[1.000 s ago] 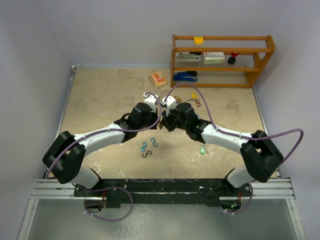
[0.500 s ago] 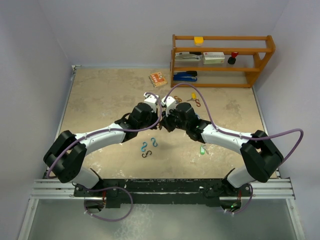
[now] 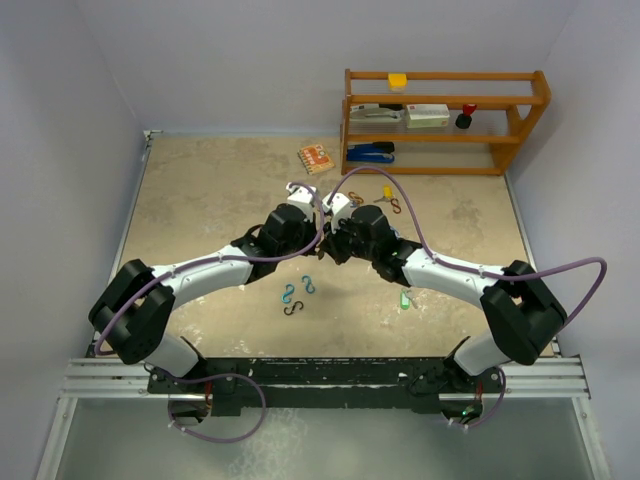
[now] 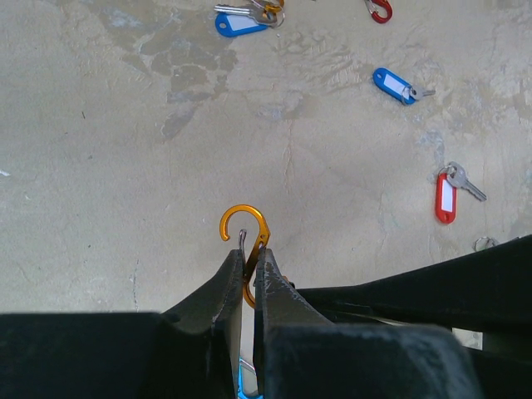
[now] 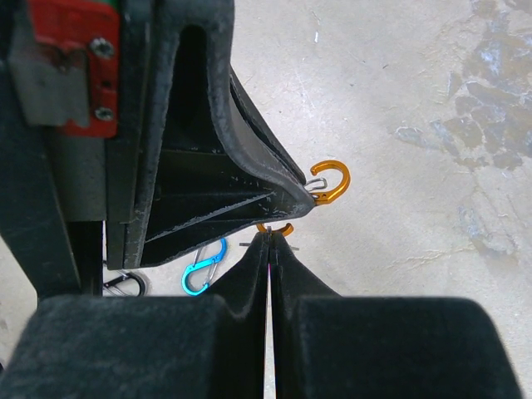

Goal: Put the keys on the keyring

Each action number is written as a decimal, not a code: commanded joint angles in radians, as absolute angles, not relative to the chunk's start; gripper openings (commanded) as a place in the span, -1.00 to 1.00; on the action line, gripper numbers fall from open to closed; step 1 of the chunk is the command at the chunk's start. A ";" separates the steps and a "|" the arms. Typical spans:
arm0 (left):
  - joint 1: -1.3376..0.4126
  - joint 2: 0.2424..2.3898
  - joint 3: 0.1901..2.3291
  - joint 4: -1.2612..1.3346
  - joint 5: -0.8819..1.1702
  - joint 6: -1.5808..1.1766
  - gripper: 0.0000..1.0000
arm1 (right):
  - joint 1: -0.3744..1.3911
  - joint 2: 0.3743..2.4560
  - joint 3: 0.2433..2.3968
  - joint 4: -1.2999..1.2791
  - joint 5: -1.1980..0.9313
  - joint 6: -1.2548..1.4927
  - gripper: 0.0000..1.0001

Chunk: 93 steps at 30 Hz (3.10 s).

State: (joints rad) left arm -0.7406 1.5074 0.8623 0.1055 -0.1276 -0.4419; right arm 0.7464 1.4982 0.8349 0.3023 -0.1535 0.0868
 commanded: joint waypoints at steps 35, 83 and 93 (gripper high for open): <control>-0.744 1.505 0.893 0.223 -0.181 -0.559 -1.00 | 0.754 1.494 0.834 0.341 -0.173 0.072 -1.00; -0.722 1.276 0.766 -0.021 -0.668 -0.783 0.43 | 0.731 1.717 1.147 0.194 0.067 0.151 -1.00; -0.721 1.169 0.700 -0.046 -0.672 -0.785 0.47 | 0.658 1.936 1.394 0.196 0.043 0.132 -1.00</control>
